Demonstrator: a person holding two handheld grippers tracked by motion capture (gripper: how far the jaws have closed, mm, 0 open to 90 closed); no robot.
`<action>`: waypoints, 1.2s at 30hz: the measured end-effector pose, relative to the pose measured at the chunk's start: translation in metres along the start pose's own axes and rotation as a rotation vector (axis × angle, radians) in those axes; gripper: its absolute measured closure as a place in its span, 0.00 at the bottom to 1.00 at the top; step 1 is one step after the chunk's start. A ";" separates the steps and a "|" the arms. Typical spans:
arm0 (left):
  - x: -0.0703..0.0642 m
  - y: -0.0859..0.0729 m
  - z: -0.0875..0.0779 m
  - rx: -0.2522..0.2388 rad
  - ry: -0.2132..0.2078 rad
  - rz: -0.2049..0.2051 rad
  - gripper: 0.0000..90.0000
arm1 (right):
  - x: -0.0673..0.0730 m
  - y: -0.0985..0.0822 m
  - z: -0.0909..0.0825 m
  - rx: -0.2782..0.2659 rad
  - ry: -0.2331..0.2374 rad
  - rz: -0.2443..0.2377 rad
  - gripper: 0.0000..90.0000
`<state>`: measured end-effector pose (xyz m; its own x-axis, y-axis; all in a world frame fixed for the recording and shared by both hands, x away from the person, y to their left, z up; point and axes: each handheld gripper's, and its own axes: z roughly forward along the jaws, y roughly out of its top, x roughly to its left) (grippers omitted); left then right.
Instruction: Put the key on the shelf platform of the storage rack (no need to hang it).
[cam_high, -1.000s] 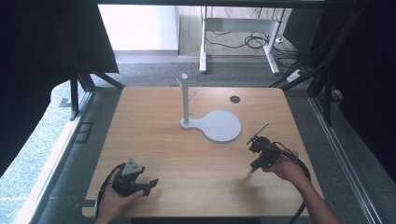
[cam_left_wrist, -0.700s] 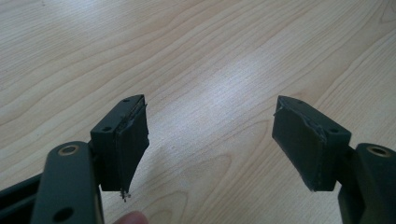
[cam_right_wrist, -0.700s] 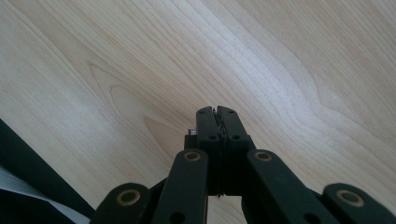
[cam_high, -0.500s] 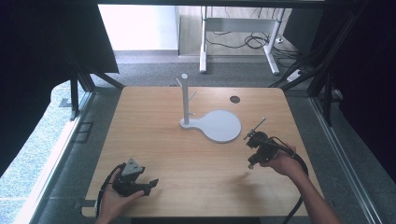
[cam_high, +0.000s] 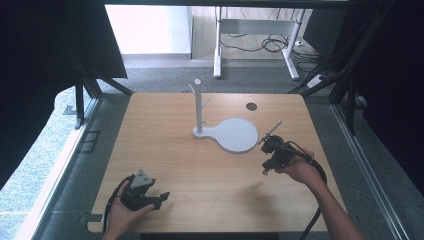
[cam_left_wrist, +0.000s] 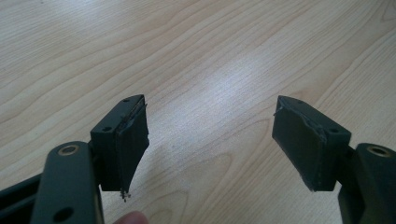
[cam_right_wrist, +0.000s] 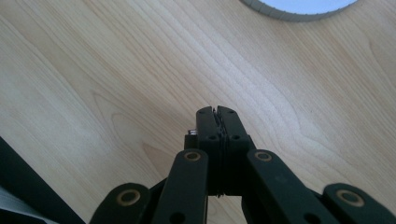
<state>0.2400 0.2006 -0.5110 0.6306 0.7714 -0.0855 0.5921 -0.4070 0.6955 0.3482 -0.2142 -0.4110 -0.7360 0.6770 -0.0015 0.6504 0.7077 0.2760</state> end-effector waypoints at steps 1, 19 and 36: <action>0.000 0.000 0.000 0.001 0.000 0.000 0.30 | 0.000 0.001 0.000 -0.001 0.000 -0.004 1.00; 0.001 0.000 -0.001 -0.006 0.003 -0.005 0.30 | 0.001 0.014 -0.001 -0.009 -0.005 -0.015 1.00; 0.002 0.000 0.000 -0.001 0.000 -0.005 0.30 | -0.007 0.027 -0.007 -0.013 -0.016 -0.012 1.00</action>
<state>0.2407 0.2022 -0.5112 0.6274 0.7736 -0.0888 0.5950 -0.4028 0.6955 0.3699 -0.2014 -0.3972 -0.7405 0.6718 -0.0199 0.6391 0.7130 0.2883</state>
